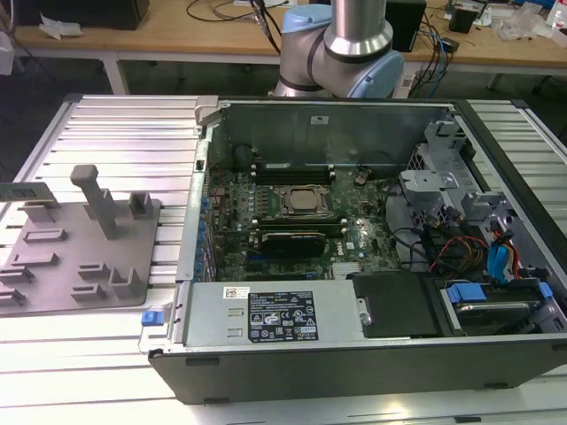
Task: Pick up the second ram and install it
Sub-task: 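Pick up the second ram and move it above second insertion slot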
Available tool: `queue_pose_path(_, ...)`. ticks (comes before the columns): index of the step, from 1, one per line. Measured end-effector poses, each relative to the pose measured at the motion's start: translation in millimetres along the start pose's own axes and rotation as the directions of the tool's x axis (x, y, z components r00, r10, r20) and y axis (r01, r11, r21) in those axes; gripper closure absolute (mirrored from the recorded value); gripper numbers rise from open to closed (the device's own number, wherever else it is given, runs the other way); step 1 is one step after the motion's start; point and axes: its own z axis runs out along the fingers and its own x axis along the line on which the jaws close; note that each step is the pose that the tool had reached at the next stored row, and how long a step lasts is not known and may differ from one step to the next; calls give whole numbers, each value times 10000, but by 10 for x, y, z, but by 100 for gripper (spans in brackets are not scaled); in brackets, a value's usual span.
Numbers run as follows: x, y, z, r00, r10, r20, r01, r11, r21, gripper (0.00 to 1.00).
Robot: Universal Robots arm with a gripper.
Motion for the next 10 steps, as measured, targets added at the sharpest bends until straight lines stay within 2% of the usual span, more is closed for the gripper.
queue_pose_path(7, -9, 10, -187, 10000, 1, -1, -1, 10000, 0, 90)
queue_pose_path(10, -20, 19, -347, 10000, 1, -1, -1, 10000, 0, 90)
